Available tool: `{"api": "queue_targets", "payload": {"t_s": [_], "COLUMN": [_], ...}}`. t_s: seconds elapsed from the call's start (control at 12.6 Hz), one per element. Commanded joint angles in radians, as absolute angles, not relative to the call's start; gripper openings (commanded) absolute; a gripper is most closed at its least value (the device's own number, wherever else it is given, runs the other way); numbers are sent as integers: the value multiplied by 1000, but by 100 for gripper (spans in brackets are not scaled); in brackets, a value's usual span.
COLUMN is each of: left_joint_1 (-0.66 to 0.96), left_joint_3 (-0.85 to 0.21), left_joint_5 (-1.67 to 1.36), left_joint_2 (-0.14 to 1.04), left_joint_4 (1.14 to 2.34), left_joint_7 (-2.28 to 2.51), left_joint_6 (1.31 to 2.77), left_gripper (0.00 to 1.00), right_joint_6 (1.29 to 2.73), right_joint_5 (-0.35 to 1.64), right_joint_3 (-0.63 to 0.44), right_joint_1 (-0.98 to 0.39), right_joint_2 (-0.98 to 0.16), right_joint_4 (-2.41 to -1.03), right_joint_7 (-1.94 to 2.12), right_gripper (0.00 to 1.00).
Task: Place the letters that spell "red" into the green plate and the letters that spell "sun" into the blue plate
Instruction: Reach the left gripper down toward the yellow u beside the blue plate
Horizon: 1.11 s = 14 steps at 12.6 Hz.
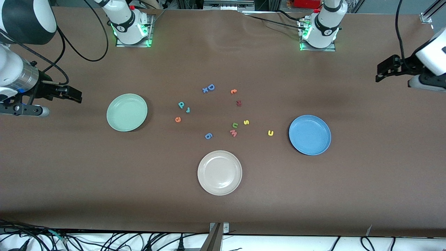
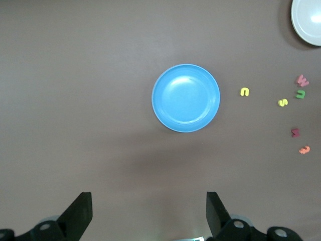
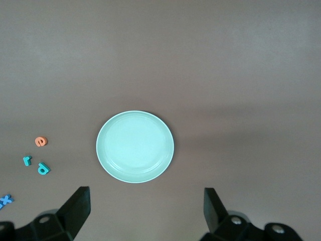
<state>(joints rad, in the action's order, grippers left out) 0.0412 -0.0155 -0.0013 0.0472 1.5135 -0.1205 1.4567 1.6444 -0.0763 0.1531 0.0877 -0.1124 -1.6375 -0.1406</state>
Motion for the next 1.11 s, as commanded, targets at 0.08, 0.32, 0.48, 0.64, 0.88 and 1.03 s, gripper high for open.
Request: {"api": "queue_targets", "payload": {"t_s": [0.08, 0.32, 0.48, 0.64, 0.88, 1.03], "left_joint_1": [64, 116, 156, 202, 258, 265], "left_joint_3": [-38, -38, -37, -37, -37, -37], "left_joint_5": [-18, -20, -20, -14, -9, -11], "left_joint_2": [123, 187, 227, 273, 325, 340], "left_joint_4": [1489, 1486, 1486, 1488, 1486, 1486], "left_joint_7": [-107, -106, -69, 9, 102, 132], "left_joint_6": [1448, 1489, 1523, 1564, 1635, 1657], "left_gripper": [100, 100, 100, 100, 100, 100], "right_joint_6": [1635, 1635, 1635, 1635, 1635, 1635], "right_joint_5": [-71, -71, -71, -71, -71, -71], "right_joint_3": [144, 144, 144, 144, 144, 144], "right_joint_1": [78, 78, 78, 78, 78, 78], "right_joint_2": [-106, -106, -106, -106, -106, -106], "right_joint_4": [-1637, -1637, -1637, -1637, -1637, -1637], "right_joint_7": [-140, -140, -140, -140, -140, -140], "right_gripper": [100, 100, 100, 100, 100, 100]}}
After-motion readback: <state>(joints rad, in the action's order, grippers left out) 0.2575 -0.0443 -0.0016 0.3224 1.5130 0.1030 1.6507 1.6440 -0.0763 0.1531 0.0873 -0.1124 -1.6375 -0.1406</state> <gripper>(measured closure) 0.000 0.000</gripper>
